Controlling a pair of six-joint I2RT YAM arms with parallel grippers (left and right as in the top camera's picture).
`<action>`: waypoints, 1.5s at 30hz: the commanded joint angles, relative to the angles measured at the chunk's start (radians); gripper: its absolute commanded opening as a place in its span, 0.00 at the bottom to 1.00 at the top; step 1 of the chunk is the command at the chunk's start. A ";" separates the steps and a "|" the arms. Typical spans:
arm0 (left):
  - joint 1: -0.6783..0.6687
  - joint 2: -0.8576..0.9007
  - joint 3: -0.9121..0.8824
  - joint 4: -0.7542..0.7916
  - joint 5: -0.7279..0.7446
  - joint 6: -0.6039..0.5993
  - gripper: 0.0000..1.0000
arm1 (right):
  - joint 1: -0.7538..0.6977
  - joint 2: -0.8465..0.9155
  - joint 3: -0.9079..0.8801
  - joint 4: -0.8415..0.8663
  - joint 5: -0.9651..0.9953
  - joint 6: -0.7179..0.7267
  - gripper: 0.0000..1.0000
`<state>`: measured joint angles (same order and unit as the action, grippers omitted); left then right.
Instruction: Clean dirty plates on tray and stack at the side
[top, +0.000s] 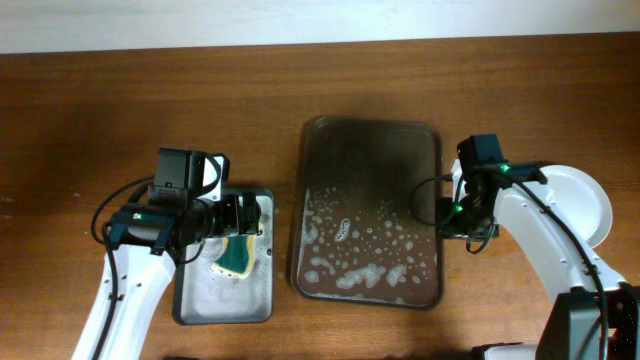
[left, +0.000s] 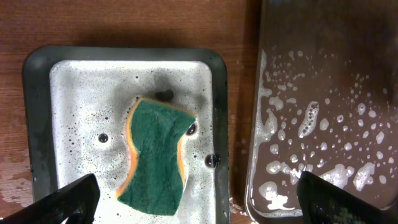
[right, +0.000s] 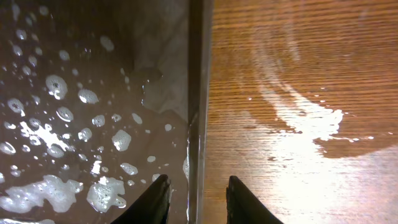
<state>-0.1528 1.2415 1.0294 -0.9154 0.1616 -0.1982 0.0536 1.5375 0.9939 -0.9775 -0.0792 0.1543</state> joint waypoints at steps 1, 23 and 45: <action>0.005 -0.008 0.021 0.002 0.011 0.006 1.00 | 0.005 0.012 -0.082 0.075 -0.026 -0.019 0.31; 0.005 -0.008 0.021 0.002 0.010 0.006 1.00 | 0.005 0.012 -0.262 0.276 0.111 -0.099 0.04; 0.005 -0.008 0.021 0.002 0.011 0.006 0.99 | 0.005 0.012 -0.263 0.303 0.205 -0.225 0.04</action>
<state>-0.1528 1.2415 1.0294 -0.9150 0.1616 -0.1982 0.0544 1.5341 0.7517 -0.7010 0.0071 0.0067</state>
